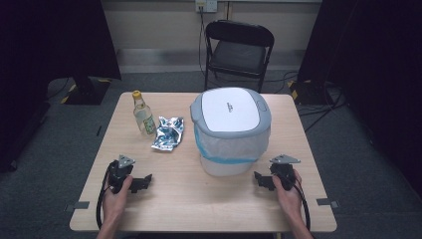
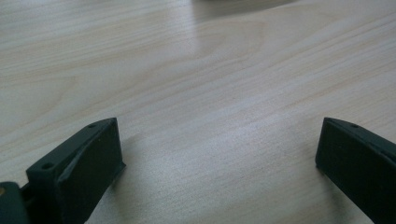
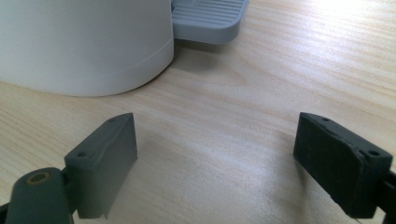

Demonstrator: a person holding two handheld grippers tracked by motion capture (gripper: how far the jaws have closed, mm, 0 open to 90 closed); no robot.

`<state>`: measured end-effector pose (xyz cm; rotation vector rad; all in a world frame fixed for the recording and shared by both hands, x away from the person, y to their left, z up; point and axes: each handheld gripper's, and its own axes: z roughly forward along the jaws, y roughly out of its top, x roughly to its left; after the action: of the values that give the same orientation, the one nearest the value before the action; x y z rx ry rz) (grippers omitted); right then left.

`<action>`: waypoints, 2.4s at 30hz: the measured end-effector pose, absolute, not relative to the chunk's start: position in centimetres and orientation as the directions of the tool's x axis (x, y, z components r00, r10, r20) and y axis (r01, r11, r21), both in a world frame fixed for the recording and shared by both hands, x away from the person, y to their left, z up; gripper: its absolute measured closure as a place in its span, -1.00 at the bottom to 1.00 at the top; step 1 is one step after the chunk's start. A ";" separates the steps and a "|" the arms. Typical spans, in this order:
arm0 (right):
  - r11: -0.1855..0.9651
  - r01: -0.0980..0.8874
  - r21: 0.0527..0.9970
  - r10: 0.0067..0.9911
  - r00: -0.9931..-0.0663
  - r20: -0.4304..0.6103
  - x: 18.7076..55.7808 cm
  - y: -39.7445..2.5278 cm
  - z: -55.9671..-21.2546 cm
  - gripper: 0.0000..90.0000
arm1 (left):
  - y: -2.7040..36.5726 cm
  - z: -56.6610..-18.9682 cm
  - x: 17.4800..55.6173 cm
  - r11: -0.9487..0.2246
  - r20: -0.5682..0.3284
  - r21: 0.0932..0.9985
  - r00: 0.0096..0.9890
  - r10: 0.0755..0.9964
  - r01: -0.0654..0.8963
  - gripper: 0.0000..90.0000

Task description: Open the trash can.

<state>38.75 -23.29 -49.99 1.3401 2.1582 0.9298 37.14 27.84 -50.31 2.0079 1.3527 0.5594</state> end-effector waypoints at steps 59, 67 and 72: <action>0.294 0.543 0.786 0.891 -0.454 -0.019 43.9 -23.3 -47.9 -0.47 | 14.4 -47.6 41.6 -0.271 -0.082 0.813 0.563 0.823 0.515 -0.64; 0.301 0.530 0.793 0.850 -0.526 0.029 43.2 -22.7 -47.9 -0.15 | 14.2 -47.8 41.5 -0.298 -0.062 0.800 0.566 0.822 0.521 -0.64; 0.307 0.516 0.800 0.836 -0.548 0.032 42.3 -21.9 -48.1 -0.18 | 15.2 -47.7 41.5 -0.316 -0.052 0.784 0.565 0.823 0.534 -0.61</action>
<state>42.25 -21.87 -48.05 1.2061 2.1899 1.1189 41.46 15.24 -47.71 2.0024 1.0873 0.4623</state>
